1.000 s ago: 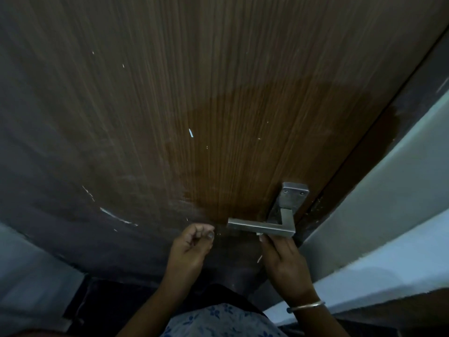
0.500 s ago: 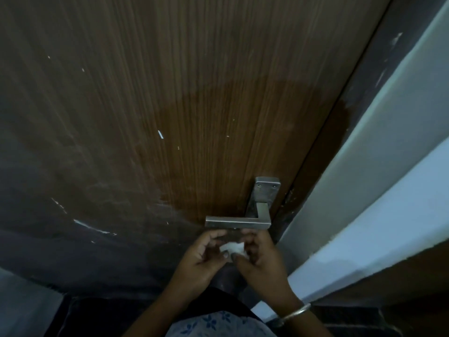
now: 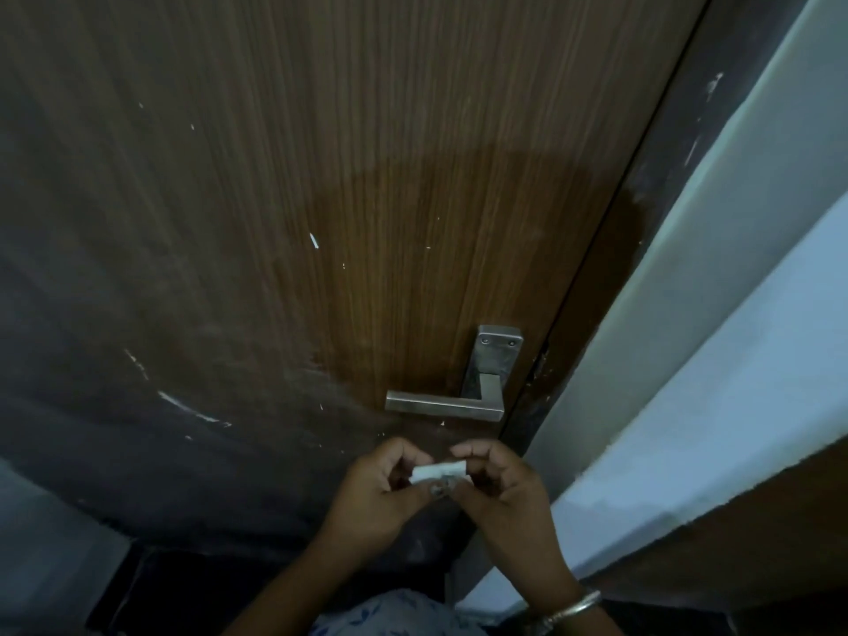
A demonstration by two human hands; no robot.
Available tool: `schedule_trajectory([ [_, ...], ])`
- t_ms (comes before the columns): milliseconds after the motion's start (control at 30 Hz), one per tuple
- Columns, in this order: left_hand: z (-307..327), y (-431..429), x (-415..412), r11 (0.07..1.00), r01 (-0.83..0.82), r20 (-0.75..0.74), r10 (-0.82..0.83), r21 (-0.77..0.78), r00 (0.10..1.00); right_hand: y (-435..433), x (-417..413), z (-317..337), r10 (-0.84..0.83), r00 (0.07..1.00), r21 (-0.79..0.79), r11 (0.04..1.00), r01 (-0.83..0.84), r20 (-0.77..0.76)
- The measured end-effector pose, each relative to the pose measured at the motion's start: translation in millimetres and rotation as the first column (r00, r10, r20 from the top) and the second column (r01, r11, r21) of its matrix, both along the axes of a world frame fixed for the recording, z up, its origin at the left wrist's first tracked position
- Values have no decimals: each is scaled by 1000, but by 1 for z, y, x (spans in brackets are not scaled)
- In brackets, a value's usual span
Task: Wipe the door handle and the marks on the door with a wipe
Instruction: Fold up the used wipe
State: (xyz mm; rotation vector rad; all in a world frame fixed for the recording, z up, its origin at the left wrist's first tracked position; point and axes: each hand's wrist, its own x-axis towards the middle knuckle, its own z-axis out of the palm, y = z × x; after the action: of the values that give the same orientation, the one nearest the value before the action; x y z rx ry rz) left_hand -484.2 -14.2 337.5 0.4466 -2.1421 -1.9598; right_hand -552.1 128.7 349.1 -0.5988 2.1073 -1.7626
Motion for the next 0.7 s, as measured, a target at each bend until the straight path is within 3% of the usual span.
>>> schedule_trajectory([
  [167, 11, 26, 7, 997, -67, -60, 69, 37, 996, 22, 11, 10, -34, 999, -14, 999, 34, 2],
  [433, 13, 96, 38, 995, 42, -92, -33, 95, 995, 82, 49, 16, -126, 908, -177, 961, 211, 398],
  [533, 13, 114, 60, 993, 63, -73, -55, 104, 996, 96, 64, 16, -155, 901, -158, 959, 236, 405],
  [700, 13, 128, 95, 990, -131, -49, 128, -59, 991, 106, 94, 14, -126, 942, -60, 987, 152, 310],
])
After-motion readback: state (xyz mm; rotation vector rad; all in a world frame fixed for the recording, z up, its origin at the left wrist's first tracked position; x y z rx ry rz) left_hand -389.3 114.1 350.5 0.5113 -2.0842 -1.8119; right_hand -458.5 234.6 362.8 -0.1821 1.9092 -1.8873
